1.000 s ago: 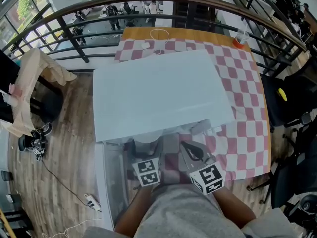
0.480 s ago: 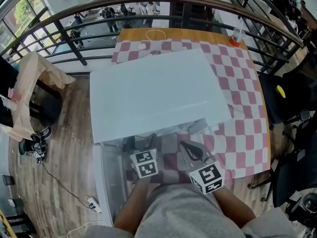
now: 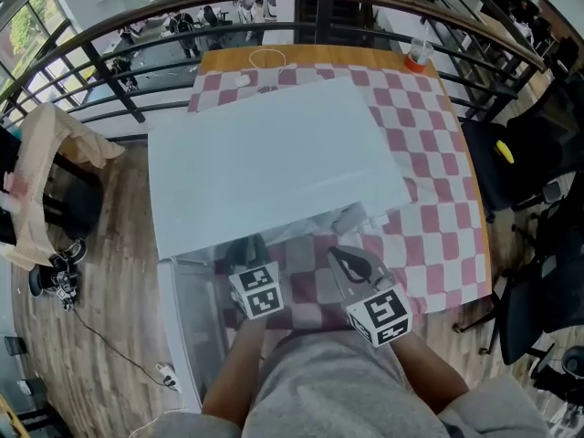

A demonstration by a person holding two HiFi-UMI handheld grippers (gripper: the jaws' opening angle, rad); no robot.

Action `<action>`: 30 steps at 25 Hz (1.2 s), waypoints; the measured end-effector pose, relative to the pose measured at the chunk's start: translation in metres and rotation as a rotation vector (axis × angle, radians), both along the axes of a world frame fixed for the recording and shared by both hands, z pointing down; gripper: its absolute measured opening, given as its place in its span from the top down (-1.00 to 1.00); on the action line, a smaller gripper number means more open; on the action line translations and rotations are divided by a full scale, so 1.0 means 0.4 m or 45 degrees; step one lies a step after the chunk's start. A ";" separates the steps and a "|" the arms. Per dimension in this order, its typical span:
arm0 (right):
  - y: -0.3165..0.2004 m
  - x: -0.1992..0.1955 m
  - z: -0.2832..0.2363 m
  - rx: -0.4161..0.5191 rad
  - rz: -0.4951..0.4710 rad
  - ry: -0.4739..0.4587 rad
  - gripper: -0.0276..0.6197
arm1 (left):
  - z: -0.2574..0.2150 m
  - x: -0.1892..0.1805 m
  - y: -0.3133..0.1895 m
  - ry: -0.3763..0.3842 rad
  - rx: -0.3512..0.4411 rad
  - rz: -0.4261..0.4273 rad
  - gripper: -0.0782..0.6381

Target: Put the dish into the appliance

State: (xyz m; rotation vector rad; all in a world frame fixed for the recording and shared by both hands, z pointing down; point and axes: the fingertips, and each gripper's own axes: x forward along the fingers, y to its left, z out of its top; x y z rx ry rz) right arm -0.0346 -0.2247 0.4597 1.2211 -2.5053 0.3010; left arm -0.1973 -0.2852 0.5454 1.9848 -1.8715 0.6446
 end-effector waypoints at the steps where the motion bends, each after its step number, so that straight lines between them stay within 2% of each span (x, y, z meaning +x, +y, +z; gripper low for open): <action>1: 0.003 0.012 -0.004 0.009 0.008 0.011 0.92 | -0.013 0.000 0.005 -0.004 0.033 -0.003 0.64; 4: 0.010 0.053 -0.024 0.039 0.033 0.030 0.93 | -0.041 0.018 0.028 0.054 0.081 0.014 0.75; 13: 0.046 0.167 -0.080 0.077 0.087 0.032 0.92 | -0.095 0.082 0.153 0.205 0.094 0.044 0.75; 21: 0.133 0.229 -0.113 0.096 0.040 0.031 0.92 | -0.173 0.153 0.294 0.245 0.141 0.067 0.75; 30: 0.321 0.355 -0.145 0.119 -0.004 0.024 0.92 | -0.248 0.330 0.507 0.294 0.185 0.136 0.75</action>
